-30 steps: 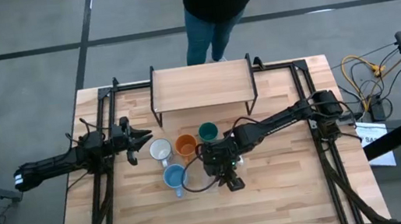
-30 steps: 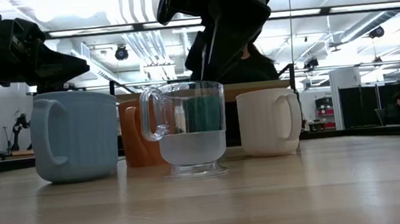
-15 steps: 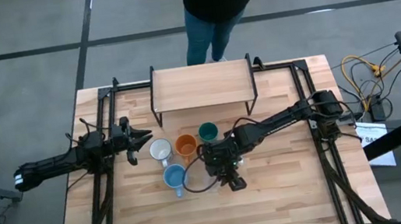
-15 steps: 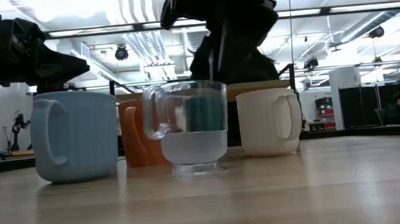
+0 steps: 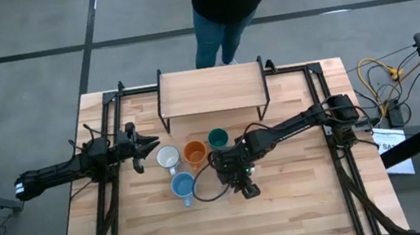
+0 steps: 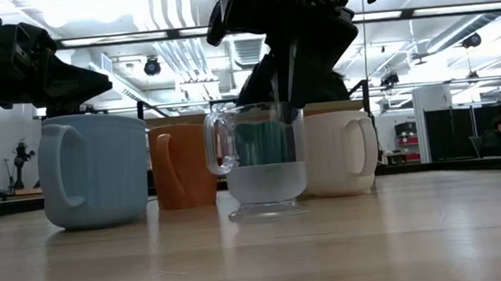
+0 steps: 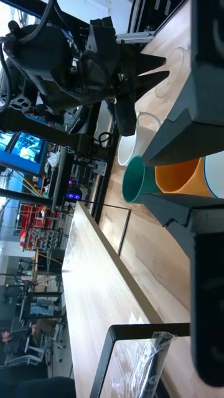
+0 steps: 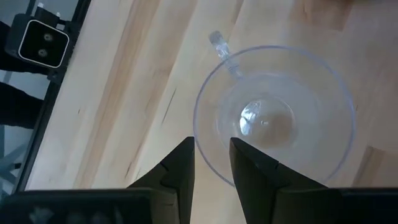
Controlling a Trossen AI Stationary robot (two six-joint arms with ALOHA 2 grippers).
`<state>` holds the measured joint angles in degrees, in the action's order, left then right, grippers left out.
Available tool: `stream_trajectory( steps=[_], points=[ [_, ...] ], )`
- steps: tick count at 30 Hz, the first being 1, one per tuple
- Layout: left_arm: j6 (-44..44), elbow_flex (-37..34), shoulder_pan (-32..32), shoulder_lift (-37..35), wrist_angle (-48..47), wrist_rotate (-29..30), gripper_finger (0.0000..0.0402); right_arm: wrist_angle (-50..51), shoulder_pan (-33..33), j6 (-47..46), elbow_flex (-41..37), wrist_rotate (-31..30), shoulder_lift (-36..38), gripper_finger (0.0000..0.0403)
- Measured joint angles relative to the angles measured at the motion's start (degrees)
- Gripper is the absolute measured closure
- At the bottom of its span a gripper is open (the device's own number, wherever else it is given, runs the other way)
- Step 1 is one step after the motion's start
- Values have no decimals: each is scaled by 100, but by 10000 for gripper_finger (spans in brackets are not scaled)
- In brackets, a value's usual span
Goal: Stack small to large cups/mugs on shelf
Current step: Put the transparent mug on the shelf
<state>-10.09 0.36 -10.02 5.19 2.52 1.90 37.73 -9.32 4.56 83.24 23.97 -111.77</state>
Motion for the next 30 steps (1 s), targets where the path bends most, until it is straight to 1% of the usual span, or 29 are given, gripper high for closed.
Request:
stream_trajectory(
  steps=[8, 30],
  points=[
    [0, 0, 2, 2, 0, -1, 333, 415, 35, 253, -2, -3, 0, 307],
    [0, 0, 2, 2, 0, 1, 333, 663, 111, 407, -2, -2, 0, 307]
  ],
)
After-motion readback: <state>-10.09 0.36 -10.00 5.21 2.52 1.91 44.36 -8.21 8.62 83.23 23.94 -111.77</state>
